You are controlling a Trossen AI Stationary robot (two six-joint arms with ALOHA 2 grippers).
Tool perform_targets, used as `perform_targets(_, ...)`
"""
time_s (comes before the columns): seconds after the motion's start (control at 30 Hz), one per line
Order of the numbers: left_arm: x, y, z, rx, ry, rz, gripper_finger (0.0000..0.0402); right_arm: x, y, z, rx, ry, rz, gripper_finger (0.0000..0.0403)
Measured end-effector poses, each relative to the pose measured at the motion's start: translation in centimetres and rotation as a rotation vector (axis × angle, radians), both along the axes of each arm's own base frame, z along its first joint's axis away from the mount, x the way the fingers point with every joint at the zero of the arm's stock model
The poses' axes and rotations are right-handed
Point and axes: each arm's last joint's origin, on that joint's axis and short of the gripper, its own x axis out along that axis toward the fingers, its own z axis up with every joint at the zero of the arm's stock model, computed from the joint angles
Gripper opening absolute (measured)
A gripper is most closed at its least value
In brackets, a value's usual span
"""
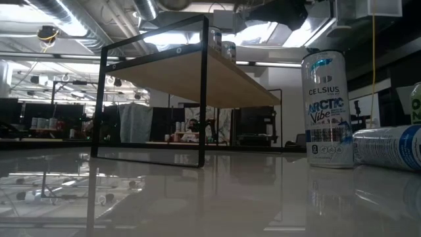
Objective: Place canned beverage on shelf
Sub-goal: Put the bottom left white soda can on the shelf
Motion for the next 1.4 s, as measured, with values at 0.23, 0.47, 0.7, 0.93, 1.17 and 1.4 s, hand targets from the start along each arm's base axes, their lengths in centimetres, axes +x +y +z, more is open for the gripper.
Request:
perform_targets(0.23, 2.3, 2.3, -0.3, 0.162, 0.101, 0.077, 0.0236, 0.1, -0.1, 0.4, -0.004, -0.051, -0.058, 0.0386)
perform_targets(0.47, 3.5, 3.9, -2.5, 0.176, 0.131, 0.125, 0.0236, 0.1, -0.3, 0.4, -0.027, -0.056, -0.121, 0.0386)
perform_targets(0.7, 4.2, 5.1, -5.6, 0.172, 0.129, 0.165, 0.0236, 0.1, -0.4, 0.4, -0.032, -0.056, -0.134, 0.0386)
perform_targets(0.93, 4.5, 6.2, -7.8, 0.175, 0.103, 0.21, 0.0236, 0.1, -0.4, 0.4, -0.033, -0.054, -0.134, 0.0386)
perform_targets(1.17, 4.4, 6.5, -9.0, 0.182, 0.124, 0.216, 0.0245, 0.1, -0.4, 0.4, -0.033, -0.054, -0.134, 0.0386)
perform_targets(1.4, 4.4, 6.5, -9.1, 0.169, 0.129, 0.204, 0.0284, 0.1, -0.4, 0.4, -0.034, -0.054, -0.134, 0.0386)
